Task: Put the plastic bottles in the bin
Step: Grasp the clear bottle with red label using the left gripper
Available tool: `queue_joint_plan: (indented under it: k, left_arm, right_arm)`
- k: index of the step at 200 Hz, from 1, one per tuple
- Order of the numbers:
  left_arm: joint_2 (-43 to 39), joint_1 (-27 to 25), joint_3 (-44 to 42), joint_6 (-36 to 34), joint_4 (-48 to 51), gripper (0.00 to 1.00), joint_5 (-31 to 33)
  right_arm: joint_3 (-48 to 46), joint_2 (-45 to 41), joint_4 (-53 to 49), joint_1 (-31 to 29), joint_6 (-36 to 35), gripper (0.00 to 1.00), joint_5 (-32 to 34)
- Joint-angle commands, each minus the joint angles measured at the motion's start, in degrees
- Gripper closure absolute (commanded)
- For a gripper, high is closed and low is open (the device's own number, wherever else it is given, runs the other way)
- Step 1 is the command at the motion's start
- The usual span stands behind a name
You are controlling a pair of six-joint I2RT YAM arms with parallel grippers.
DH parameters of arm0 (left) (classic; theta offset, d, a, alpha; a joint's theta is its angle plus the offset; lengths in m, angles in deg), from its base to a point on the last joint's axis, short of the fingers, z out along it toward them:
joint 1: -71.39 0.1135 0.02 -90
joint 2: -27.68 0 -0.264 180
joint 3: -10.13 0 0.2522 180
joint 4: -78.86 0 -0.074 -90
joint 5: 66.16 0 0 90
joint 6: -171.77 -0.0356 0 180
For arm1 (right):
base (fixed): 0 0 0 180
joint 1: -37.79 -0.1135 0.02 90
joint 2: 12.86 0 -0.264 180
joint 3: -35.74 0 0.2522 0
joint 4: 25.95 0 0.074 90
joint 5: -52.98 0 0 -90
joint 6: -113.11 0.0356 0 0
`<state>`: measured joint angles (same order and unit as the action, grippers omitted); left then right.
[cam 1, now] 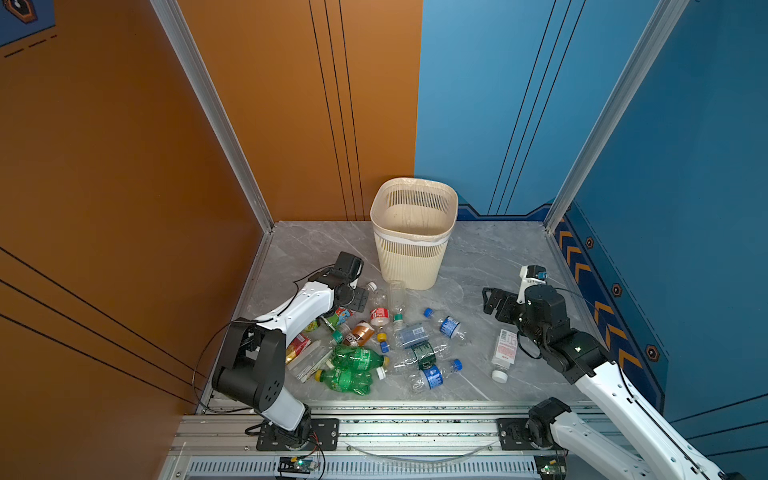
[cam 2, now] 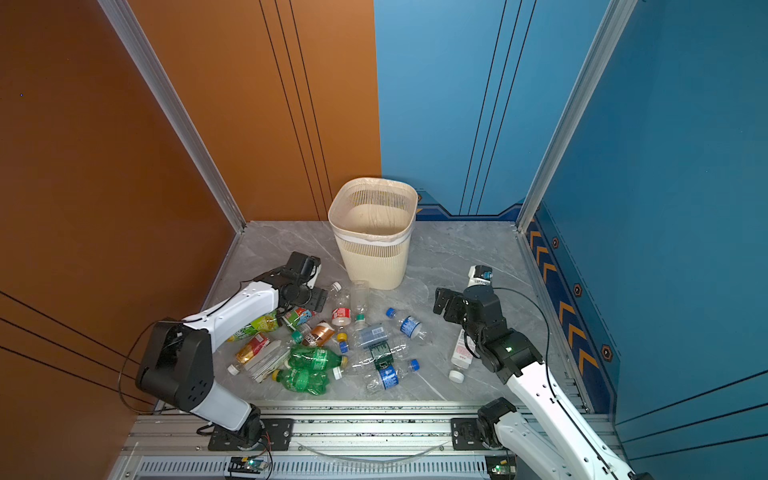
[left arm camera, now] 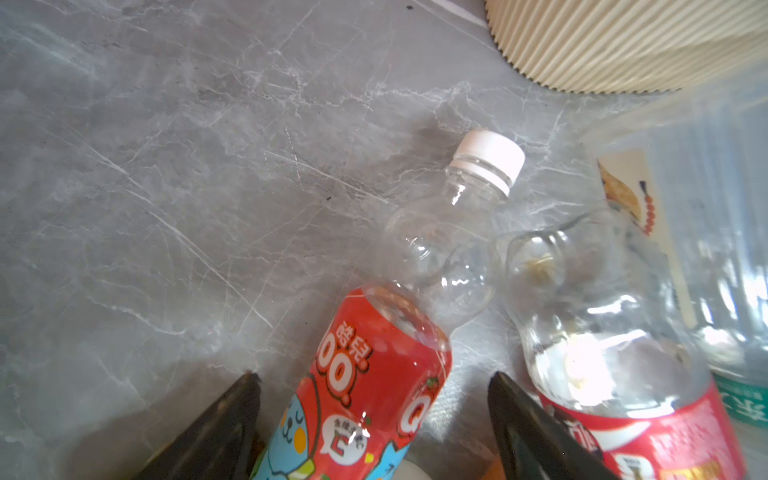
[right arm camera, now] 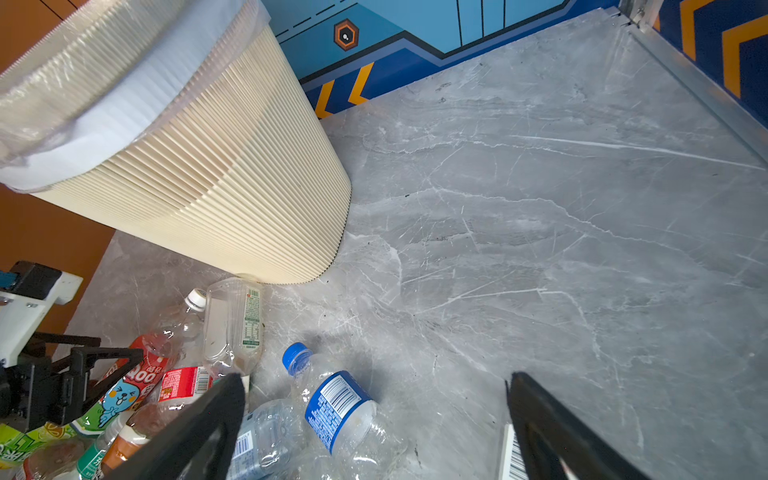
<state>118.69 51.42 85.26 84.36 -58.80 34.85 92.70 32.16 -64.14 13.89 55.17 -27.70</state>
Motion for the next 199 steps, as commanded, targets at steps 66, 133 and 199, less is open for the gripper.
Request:
queue_joint_plan:
  k: [66, 133, 199]
  left_arm:
    - [10.81, 0.12, 7.35, 0.30, 0.56, 0.20, 3.67]
    - [16.58, 3.74, 11.92, 2.19, 0.22, 0.22, 0.74]
    - [20.45, 6.74, 15.64, 5.25, 0.53, 0.25, -3.65]
  right_arm:
    - [-1.27, -4.33, -1.58, 2.27, 1.87, 0.00, 1.74]
    - [-1.54, -5.77, -2.12, 3.73, 2.38, 0.00, 2.01]
    - [-1.85, -6.72, -2.46, 4.40, 2.66, 0.00, 2.10]
